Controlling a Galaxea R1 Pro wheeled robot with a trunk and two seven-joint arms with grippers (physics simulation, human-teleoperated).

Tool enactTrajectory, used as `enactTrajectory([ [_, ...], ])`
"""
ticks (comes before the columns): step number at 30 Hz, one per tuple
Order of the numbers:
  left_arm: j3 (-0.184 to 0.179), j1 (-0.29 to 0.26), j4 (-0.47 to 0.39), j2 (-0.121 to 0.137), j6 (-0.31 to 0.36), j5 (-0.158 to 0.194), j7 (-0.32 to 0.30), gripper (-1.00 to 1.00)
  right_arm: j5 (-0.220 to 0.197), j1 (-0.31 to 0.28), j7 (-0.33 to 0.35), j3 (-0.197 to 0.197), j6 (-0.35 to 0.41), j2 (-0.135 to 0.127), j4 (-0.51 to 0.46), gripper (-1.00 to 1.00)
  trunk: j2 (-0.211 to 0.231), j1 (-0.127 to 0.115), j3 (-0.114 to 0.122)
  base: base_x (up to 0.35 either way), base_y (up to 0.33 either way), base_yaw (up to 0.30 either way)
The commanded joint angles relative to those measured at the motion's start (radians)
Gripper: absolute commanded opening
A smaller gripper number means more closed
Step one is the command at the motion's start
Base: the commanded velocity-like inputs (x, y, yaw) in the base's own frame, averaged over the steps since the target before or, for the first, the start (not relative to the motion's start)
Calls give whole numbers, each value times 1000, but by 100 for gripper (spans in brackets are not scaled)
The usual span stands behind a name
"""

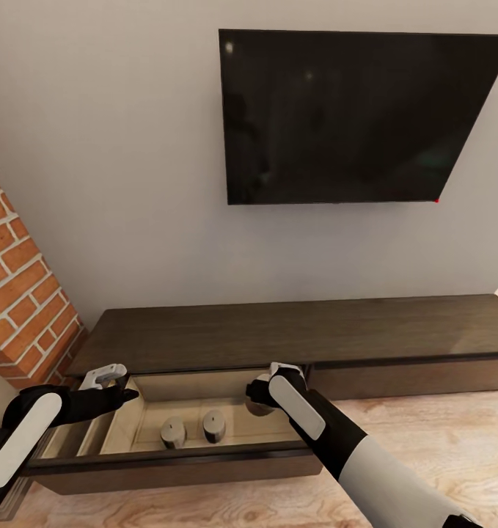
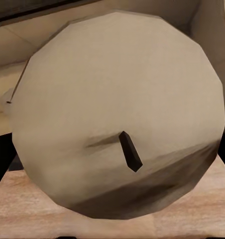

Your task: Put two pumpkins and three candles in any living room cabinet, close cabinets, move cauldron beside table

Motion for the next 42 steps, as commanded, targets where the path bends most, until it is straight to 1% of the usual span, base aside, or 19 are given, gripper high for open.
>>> enactTrajectory([
  [1, -2, -1, -1, 1, 1, 10, 10, 100, -6, -1, -8, 2, 0, 0, 1, -100, -1, 0, -1, 8, 0, 0],
  [17, -2, -1, -1, -3, 1, 10, 12, 100, -6, -1, -6, 3, -7, 2, 25, -100, -1, 0, -1, 89, 23, 0],
  [24, -3, -1, 0, -6, 1, 11, 12, 100, -6, -1, 40, 3, -6, 2, 24, -100, -1, 0, -1, 97, 57, 0],
  [29, -4, -1, 0, -7, 1, 12, 12, 100, -4, -1, 48, 3, -6, 1, 22, -100, -1, 0, -1, 8, 5, 3],
  [35, -4, -1, 0, -7, 1, 12, 12, 100, -7, -1, 49, 2, -7, 1, 22, -100, -1, 0, -1, 1, 0, 149],
  [42, -3, -1, 0, -7, 1, 11, 12, 100, -6, -1, 49, 2, -12, 1, 22, -100, -1, 0, -1, 53, 0, 32],
])
